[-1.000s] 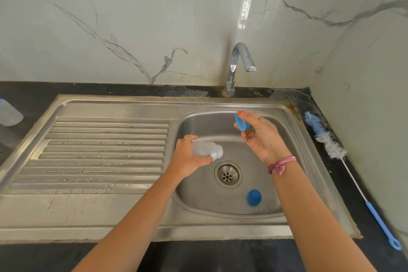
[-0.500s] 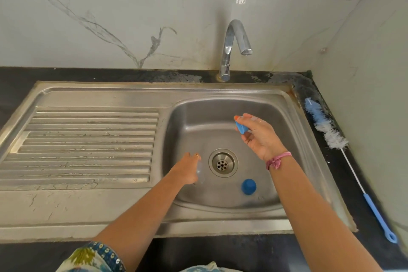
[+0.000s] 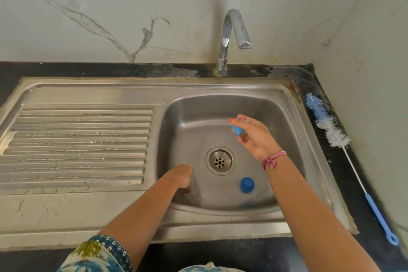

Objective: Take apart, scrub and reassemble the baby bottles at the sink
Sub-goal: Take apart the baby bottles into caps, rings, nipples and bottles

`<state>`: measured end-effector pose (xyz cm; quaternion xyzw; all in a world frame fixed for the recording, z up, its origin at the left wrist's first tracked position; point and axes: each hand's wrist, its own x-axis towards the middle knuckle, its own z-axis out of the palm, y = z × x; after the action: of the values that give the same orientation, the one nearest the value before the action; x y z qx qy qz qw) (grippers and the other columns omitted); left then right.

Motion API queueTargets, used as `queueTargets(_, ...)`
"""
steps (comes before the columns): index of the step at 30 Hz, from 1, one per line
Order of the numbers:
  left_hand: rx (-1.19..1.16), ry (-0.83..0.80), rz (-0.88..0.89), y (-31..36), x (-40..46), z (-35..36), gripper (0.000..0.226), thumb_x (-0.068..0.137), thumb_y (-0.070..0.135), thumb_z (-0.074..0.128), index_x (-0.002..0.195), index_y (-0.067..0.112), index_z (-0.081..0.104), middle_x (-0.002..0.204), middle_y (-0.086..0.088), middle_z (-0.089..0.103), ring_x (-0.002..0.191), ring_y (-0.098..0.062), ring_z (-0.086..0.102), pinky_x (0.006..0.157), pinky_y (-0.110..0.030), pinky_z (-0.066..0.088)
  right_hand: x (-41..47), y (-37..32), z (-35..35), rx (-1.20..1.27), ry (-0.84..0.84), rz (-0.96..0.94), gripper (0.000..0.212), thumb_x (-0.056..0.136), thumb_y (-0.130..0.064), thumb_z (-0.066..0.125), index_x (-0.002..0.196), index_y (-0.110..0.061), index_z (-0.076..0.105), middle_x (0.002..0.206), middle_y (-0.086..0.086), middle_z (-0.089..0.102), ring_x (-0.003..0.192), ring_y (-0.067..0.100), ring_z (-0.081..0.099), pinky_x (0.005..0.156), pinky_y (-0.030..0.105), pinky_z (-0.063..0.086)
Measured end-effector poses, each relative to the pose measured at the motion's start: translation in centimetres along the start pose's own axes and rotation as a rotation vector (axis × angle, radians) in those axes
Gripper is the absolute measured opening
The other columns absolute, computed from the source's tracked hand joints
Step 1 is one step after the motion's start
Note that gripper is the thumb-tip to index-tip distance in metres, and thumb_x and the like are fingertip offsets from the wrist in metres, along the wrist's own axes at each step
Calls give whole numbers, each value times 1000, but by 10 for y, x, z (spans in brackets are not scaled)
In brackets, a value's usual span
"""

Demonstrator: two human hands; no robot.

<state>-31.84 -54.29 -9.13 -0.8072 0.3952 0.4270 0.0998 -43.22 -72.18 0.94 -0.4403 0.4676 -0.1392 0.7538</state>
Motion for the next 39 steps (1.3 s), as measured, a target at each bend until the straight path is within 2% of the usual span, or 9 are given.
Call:
queueTargets(5, 46, -3, -9, -2, 3, 1, 80, 82, 17, 75, 148, 9, 31, 144, -13, 46, 129, -29, 48, 103, -35, 43, 0, 4, -1, -12, -3, 12, 35, 75, -18, 81, 105, -23, 63, 102, 2, 67, 96, 15, 64, 81, 27, 51)
queueTargets(10, 77, 3, -9, -2, 3, 3, 74, 81, 19, 76, 143, 6, 37, 137, -15, 50, 124, -30, 52, 100, -37, 46, -4, 6, -2, 5, 7, 20, 37, 74, -17, 82, 106, -22, 64, 101, 3, 67, 94, 15, 64, 76, 25, 52)
queueTargets(16, 54, 29, -7, -2, -1, 6, 74, 82, 24, 73, 144, 8, 37, 140, -15, 46, 125, -31, 50, 101, -39, 45, -12, 6, -5, 8, 8, 3, 38, 75, -18, 82, 107, -21, 63, 102, 3, 66, 97, 17, 64, 83, 28, 51)
queueTargets(21, 7, 75, -8, 0, -6, 8, 73, 84, 29, 70, 146, 11, 35, 142, -12, 36, 127, -32, 45, 103, -40, 44, -21, 11, -8, 25, 38, -18, 39, 75, -19, 82, 108, -22, 61, 105, 4, 65, 95, 15, 63, 72, 24, 51)
queueTargets(26, -97, 171, 32, 9, -22, -4, 69, 85, 30, 65, 145, 9, 37, 145, -13, 35, 129, -33, 44, 104, -41, 42, -30, 11, -13, 89, 187, -114, 51, 77, -21, 81, 121, -19, 55, 106, 3, 61, 89, 12, 60, 64, 21, 48)
queueTargets(29, -209, 278, 103, 20, -36, -16, 68, 87, 28, 65, 146, 9, 37, 147, -13, 37, 126, -30, 49, 105, -37, 41, -38, 5, -20, 134, 247, -176, 52, 78, -22, 80, 123, -20, 54, 117, 6, 59, 100, 15, 60, 70, 23, 47)
queueTargets(33, -452, 455, 263, 36, -63, -33, 61, 90, 26, 65, 145, 13, 40, 150, -6, 40, 138, -21, 38, 111, -28, 27, -54, 3, -24, 92, 227, -227, 44, 76, -26, 81, 114, -26, 58, 120, 4, 59, 110, 18, 59, 77, 25, 48)
queueTargets(36, -769, 508, 398, 52, -86, -42, 59, 88, 29, 70, 140, 19, 45, 144, 2, 48, 128, -16, 48, 103, -27, 40, -68, 7, -17, 48, 160, -238, 37, 76, -29, 81, 108, -27, 62, 115, 1, 62, 103, 15, 59, 75, 24, 48)
queueTargets(39, -975, 526, 530, 67, -107, -50, 67, 81, 31, 77, 139, 22, 44, 136, 8, 52, 118, -7, 55, 89, -16, 45, -81, 11, -6, 38, 33, -232, 33, 79, -26, 79, 107, -21, 63, 107, 3, 65, 92, 11, 63, 70, 22, 50)
